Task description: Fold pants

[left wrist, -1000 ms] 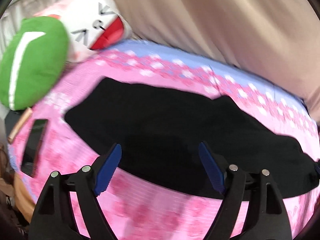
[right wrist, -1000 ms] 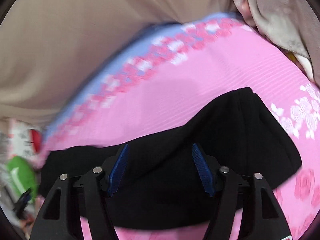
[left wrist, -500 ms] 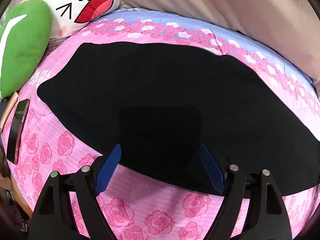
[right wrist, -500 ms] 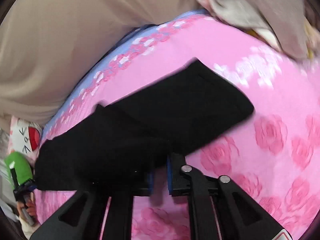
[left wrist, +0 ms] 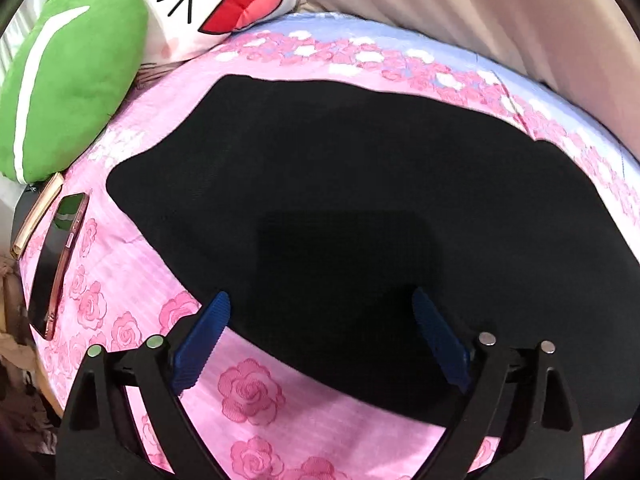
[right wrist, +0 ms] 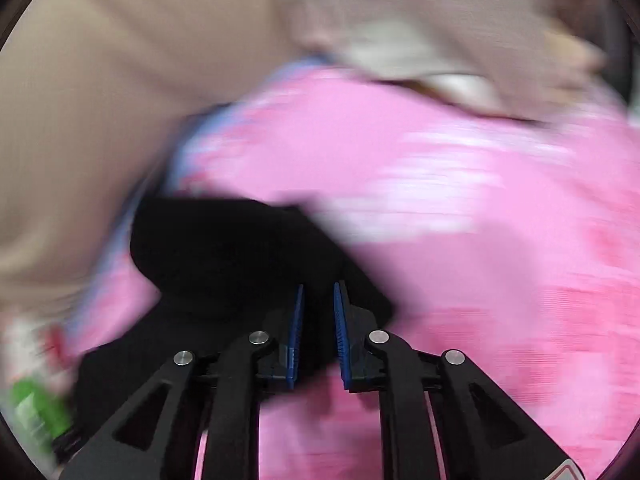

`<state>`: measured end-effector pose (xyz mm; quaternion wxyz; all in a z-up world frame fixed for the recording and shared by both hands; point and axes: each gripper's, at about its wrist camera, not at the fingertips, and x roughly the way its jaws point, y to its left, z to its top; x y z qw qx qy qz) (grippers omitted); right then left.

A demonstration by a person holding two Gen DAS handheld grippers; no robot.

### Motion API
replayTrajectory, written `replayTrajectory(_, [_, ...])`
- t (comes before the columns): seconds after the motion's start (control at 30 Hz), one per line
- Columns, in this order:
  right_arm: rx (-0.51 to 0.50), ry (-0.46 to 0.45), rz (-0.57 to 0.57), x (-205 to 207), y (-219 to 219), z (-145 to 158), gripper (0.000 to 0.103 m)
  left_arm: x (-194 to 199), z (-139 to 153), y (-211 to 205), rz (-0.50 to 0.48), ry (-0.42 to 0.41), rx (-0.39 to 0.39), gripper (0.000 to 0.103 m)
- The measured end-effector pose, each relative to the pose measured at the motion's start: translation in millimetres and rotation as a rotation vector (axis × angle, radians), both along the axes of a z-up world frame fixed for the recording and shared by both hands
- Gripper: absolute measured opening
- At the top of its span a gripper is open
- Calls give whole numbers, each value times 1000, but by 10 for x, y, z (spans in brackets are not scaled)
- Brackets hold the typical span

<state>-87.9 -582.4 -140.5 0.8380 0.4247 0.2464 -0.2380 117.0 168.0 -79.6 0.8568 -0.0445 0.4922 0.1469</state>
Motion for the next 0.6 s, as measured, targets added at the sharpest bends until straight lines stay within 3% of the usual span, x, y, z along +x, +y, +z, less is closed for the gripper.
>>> replayTrajectory(0.07, [65, -69, -28, -220, -19, -40, 8, -1, 9, -1, 0, -2, 13, 91])
replayTrajectory(0.1, [52, -75, -53, -319, 4, -5, 18, 1, 7, 0, 1, -2, 16, 91])
replayTrajectory(0.2, [-98, -22, -22, -368, 251, 302, 23, -25, 20, -57, -1, -9, 44, 90])
replayTrajectory(0.23, [-145, -14, 5, -318, 352, 434, 31, -27, 30, -82, -1, -13, 57, 90])
replayTrajectory(0.27, [-185, -16, 38, -245, 421, 542, 57, -33, 44, -104, 0, -18, 66, 90])
replayTrajectory(0.3, [-252, -14, 59, -133, 479, 641, 76, -40, 60, -130, -1, -25, 64, 90])
replayTrajectory(0.33, [-298, 20, 51, -46, 483, 672, 79, -41, 65, -147, -7, -27, 56, 90])
replayTrajectory(0.4, [-329, 127, 50, 181, 404, 577, 72, -51, 68, -179, -9, -25, 52, 90])
replayTrajectory(0.43, [-293, 153, 51, 282, 307, 461, 66, -58, 68, -188, -10, -25, 50, 90])
replayTrajectory(0.5, [-215, 135, 76, 380, 176, 297, 17, -61, 61, -193, -12, -23, 54, 90])
replayTrajectory(0.6, [-228, 96, 71, 317, 230, 406, 12, -37, 56, -186, -8, -21, 57, 90])
